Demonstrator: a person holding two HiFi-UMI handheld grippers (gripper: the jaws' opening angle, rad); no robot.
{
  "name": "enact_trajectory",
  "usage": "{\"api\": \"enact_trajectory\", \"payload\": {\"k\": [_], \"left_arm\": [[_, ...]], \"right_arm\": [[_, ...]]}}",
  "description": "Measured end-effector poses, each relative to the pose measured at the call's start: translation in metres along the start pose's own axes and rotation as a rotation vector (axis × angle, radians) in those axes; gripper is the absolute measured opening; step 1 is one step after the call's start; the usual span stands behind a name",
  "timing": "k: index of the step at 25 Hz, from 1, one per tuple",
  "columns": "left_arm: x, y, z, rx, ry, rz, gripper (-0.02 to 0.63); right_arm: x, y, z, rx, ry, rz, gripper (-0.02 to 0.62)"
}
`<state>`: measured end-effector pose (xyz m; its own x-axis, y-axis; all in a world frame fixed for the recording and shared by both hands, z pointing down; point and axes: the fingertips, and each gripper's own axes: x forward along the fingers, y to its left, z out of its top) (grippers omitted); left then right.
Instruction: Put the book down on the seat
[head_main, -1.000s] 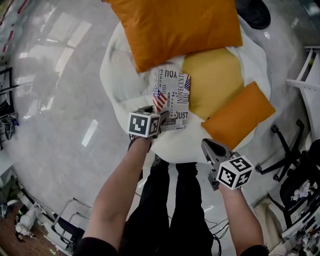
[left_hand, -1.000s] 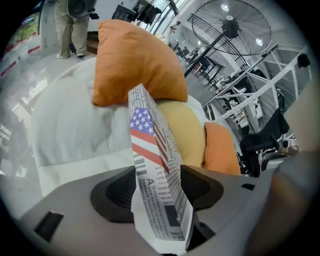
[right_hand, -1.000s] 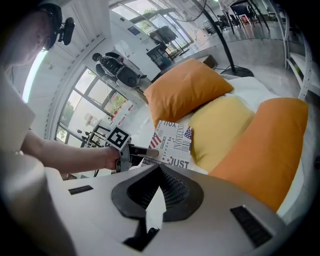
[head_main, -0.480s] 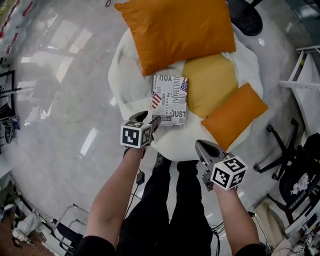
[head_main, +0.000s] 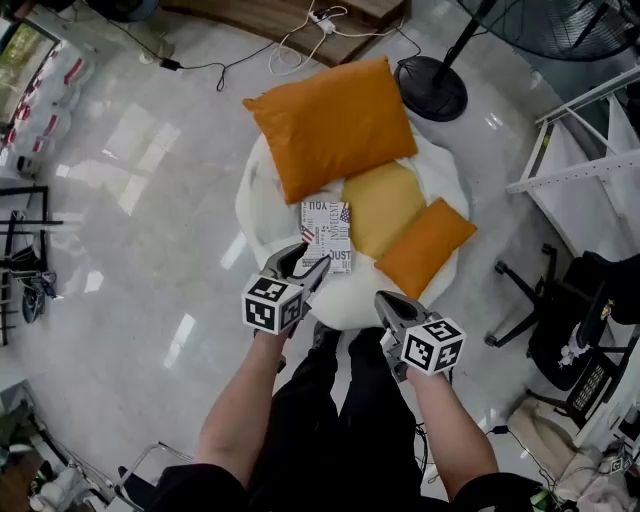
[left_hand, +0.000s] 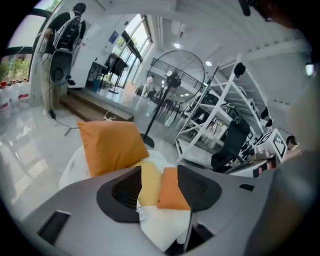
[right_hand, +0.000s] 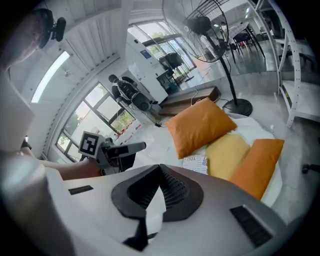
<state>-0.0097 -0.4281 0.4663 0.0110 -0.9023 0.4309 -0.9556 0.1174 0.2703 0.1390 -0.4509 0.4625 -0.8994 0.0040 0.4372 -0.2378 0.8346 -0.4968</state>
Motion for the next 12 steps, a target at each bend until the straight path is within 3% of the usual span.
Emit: {"api": "enact_trajectory", "payload": {"k": [3, 5, 7, 12], "left_arm": [[-0.036, -0.035, 0.041, 0.067, -0.065, -0.036, 0.192], [-0.056, -0.047, 0.062, 0.155, -0.071, -0.018, 0.115], [-0.072, -0.052, 0.078, 0.226, -0.055, 0.019, 0.084], [-0.110, -0.066, 0.103, 0.179, -0.043, -0.005, 0.081]], "right_arm": [[-0.024, 0.029, 0.007, -0.009, -0.016, 0.011, 0.014], [-0.039, 0.042, 0.016, -0.015, -0.043, 0.012, 0.014], [-0.054, 0.052, 0.026, -0.015, -0.073, 0.008, 0.014], [-0.090, 0.077, 0.047, -0.015, -0.175, -0.005, 0.014]]}}
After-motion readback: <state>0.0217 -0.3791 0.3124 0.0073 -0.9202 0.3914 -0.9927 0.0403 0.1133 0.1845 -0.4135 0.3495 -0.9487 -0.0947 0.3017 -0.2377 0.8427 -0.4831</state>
